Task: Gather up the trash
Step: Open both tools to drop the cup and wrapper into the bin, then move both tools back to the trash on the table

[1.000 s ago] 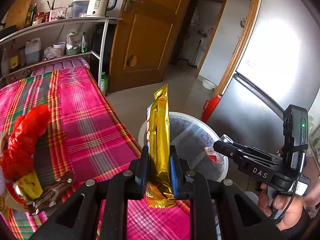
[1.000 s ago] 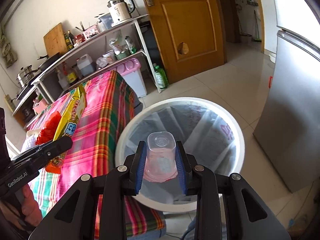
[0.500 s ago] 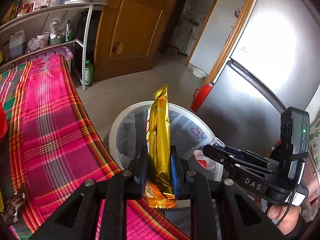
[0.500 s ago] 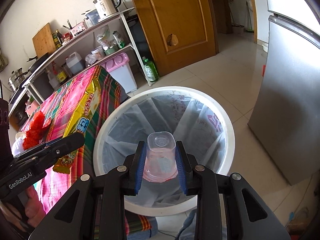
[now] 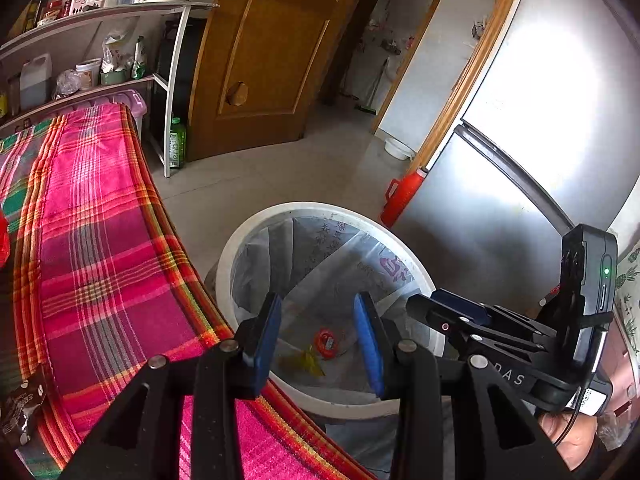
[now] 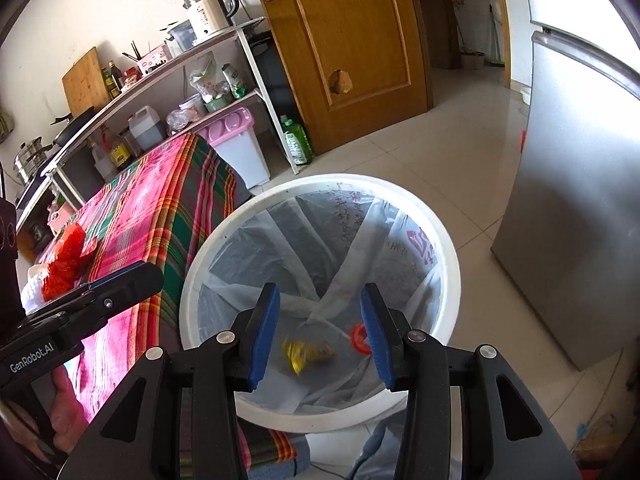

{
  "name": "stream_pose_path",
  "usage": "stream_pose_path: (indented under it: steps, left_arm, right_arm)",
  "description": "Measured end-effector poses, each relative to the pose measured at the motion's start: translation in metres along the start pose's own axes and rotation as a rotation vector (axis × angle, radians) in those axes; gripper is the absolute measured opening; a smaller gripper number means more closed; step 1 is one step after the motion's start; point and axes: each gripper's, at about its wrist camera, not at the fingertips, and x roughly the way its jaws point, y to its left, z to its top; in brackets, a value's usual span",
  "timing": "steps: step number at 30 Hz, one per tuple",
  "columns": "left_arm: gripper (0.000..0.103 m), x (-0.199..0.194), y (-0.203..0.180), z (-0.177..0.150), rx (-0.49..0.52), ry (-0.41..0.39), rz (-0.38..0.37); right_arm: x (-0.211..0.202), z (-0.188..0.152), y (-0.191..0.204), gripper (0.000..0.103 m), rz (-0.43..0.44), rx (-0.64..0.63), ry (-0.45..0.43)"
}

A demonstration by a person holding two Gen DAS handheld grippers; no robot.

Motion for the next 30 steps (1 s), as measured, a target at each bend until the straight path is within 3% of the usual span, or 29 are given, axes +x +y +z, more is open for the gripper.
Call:
stream_pose_path:
  steps: [16,20,30]
  left_arm:
    - [0.040,-0.077,0.016,-0.016,0.008,-0.150,0.104]
    - [0.040,-0.102,0.025,-0.024,-0.002,-0.188,0.143]
    - [0.040,-0.150,0.066,-0.046,-0.061,-0.252,0.264]
  right_arm:
    - [-0.045,-0.002,0.057,0.044,0.074,-0.116,-0.111]
    - [-0.048,-0.005,0.078,0.050,0.117,-0.152,-0.126]
    - [-0.039,-0.018,0.129,0.052,0.215,-0.246,-0.073]
